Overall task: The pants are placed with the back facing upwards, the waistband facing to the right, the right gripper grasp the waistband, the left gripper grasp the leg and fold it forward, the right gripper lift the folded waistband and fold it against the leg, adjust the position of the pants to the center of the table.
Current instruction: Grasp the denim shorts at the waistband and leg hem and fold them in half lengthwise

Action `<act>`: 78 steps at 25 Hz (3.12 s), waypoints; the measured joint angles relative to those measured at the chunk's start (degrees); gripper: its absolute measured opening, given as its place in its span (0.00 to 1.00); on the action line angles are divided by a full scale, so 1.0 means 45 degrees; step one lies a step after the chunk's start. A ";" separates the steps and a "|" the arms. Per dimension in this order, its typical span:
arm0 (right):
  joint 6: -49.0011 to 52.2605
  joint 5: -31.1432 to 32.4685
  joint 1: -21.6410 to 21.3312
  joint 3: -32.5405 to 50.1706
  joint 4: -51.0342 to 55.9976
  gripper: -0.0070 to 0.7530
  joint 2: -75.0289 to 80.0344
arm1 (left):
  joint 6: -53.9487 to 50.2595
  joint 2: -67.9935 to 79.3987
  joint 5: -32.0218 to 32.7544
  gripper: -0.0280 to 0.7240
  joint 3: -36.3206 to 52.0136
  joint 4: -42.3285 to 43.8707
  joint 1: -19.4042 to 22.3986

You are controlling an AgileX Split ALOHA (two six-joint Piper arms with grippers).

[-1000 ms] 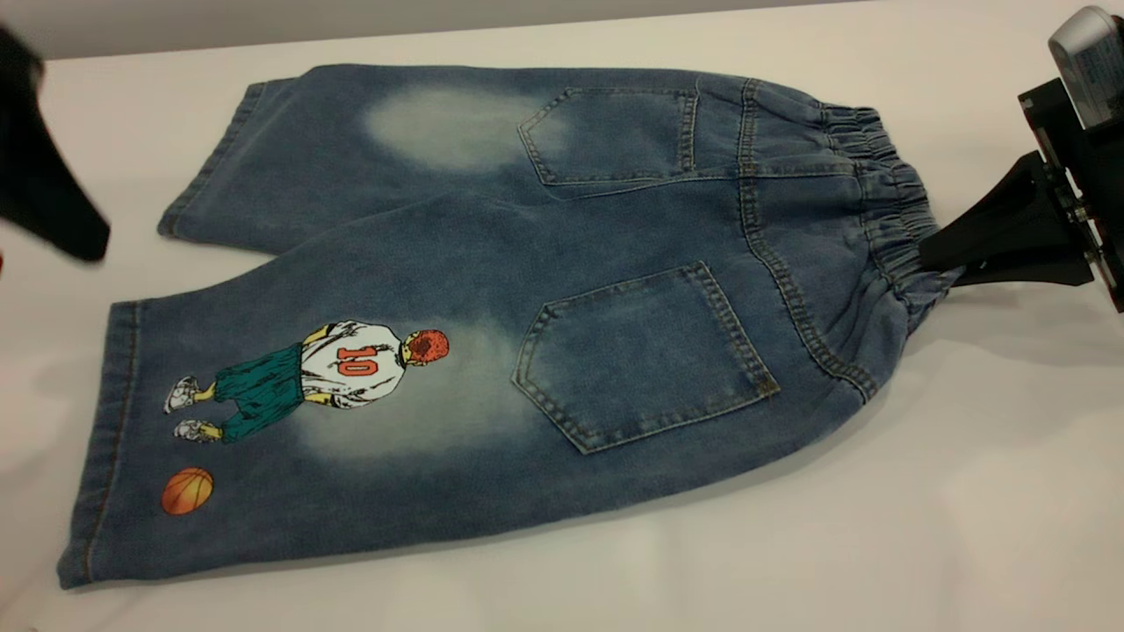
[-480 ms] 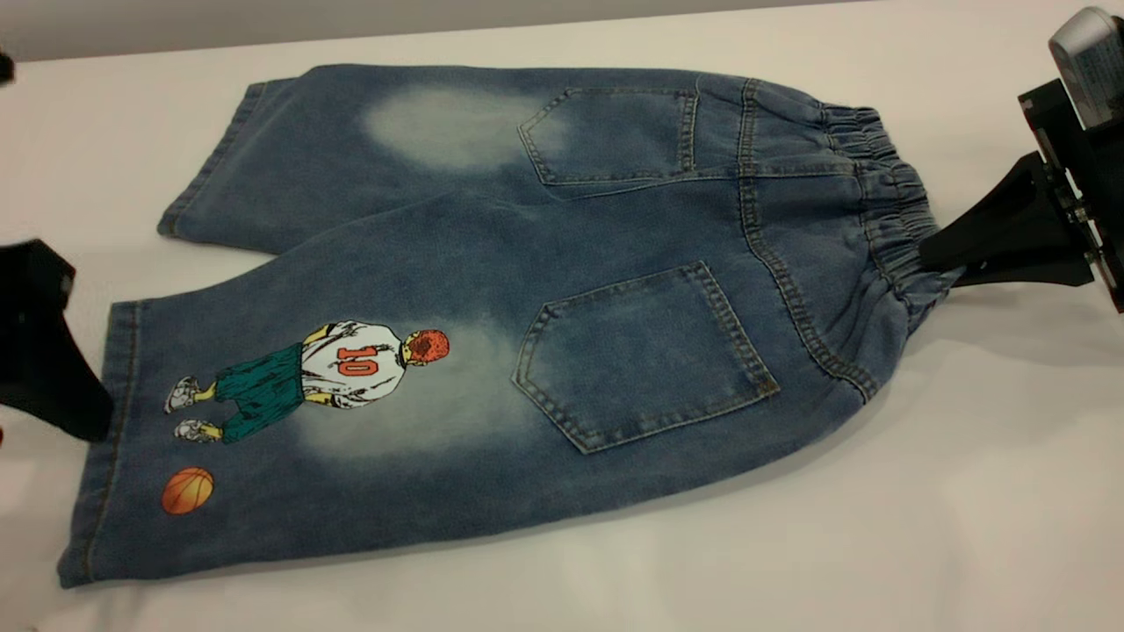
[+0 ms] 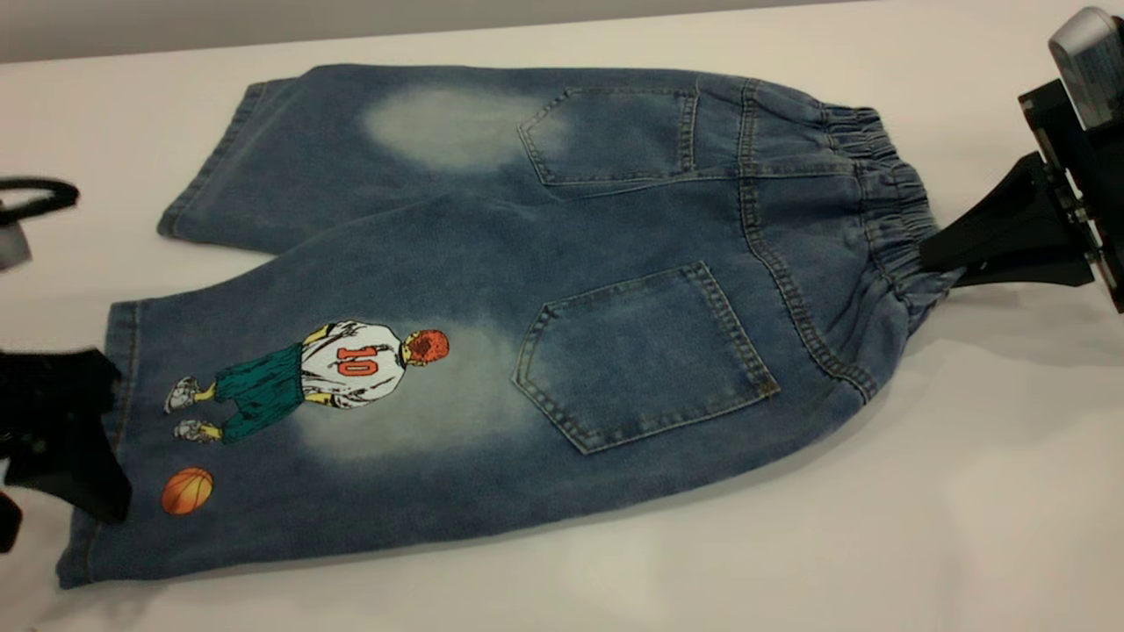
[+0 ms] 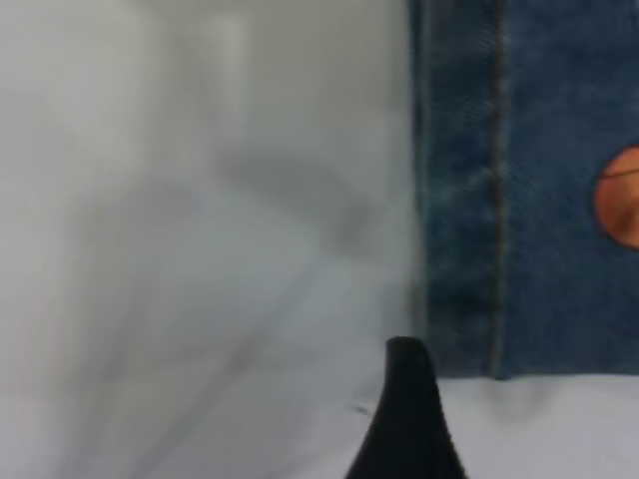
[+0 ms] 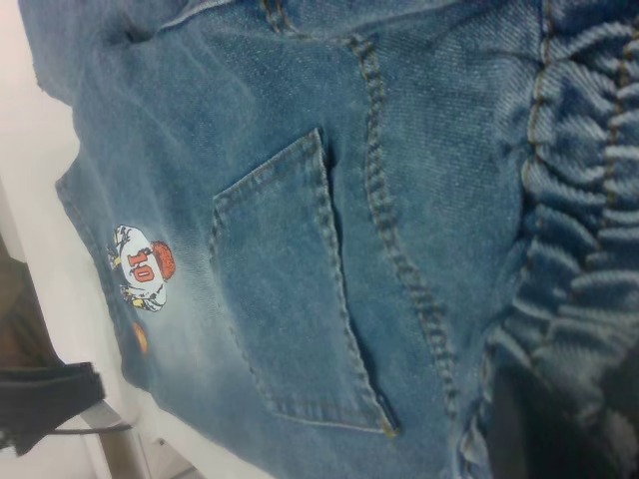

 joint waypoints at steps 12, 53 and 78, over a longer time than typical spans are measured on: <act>0.0000 0.0000 0.0000 0.0000 0.0000 0.04 -0.0011 | 0.0337 0.1320 -0.1075 0.70 -0.0042 0.0000 0.0000; -0.0054 0.0129 -0.0013 0.0000 -0.0063 0.04 -0.0011 | 0.1193 0.2260 -0.0802 0.44 -0.1026 -0.0669 -0.1178; 0.0316 0.1535 -0.0013 -0.0760 0.0377 0.04 -0.2082 | 0.1720 -0.2017 0.0930 0.13 -0.3042 -0.0656 -0.1178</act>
